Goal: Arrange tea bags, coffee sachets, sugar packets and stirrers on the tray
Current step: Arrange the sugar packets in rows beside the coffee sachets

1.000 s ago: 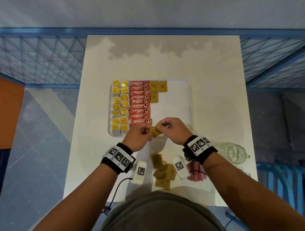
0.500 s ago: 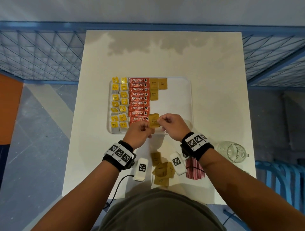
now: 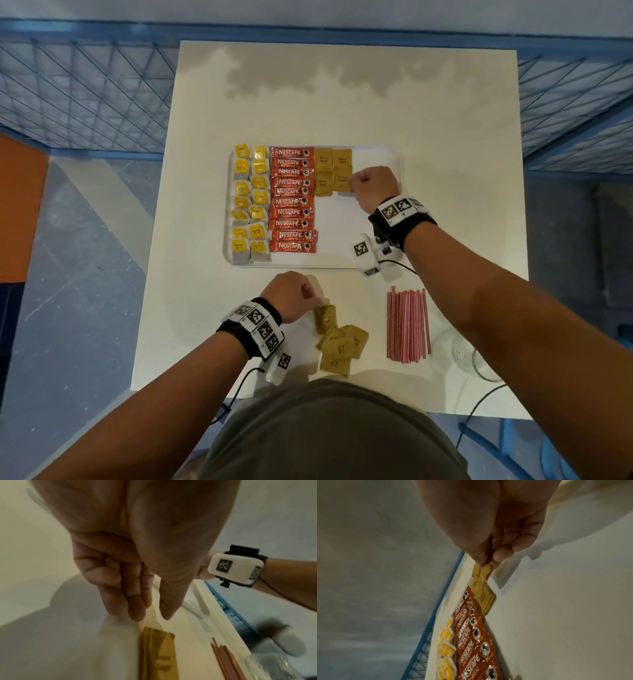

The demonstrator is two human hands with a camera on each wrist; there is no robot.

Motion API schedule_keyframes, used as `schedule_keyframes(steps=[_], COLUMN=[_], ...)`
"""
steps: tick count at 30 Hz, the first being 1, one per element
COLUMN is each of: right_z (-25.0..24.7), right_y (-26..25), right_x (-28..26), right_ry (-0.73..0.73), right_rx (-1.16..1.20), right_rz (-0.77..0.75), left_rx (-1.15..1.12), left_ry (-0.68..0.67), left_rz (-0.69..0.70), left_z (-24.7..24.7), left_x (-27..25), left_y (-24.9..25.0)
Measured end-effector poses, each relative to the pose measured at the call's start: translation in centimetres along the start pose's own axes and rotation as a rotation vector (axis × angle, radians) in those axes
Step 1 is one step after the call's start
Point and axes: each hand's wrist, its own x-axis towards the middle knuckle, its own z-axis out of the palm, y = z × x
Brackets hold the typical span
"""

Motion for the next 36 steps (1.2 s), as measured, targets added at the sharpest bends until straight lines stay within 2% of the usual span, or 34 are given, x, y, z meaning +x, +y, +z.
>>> schedule_keyframes(steps=[7, 14, 18, 24, 29, 32, 36], right_z=[0.3, 0.5, 0.4, 0.1, 0.2, 0.4, 0.4], right_y=[0.3, -0.2, -0.4, 0.2, 2.7, 5.0, 7.2], right_x=[0.9, 0.8, 0.2, -2.5, -8.0, -11.5, -14.9], right_ry=[0.024, -0.026, -0.019, 0.020, -0.098, -0.222, -0.360], right_rx=[-0.165, -0.266, -0.283, -0.179, -0.144, -0.146, -0.207], right_rz=[0.070, 0.059, 0.028, -0.050, -0.163, -0.210, -0.205], left_rx=[0.182, 0.391, 0.346, 0.318, 0.231, 0.182, 0.174], left_ry=[-0.020, -0.020, -0.017, -0.032, -0.032, -0.017, -0.003], left_rz=[-0.039, 0.055, 0.069, 0.126, 0.107, 0.096, 0.117], left_z=[1.0, 1.9, 2.4, 3.0, 2.9, 2.8, 2.8], left_x=[-0.1, -0.6, -0.6, -0.8, -0.4, -0.4, -0.4], left_y=[0.4, 1.1, 0.9, 0.8, 0.6, 0.5, 0.1])
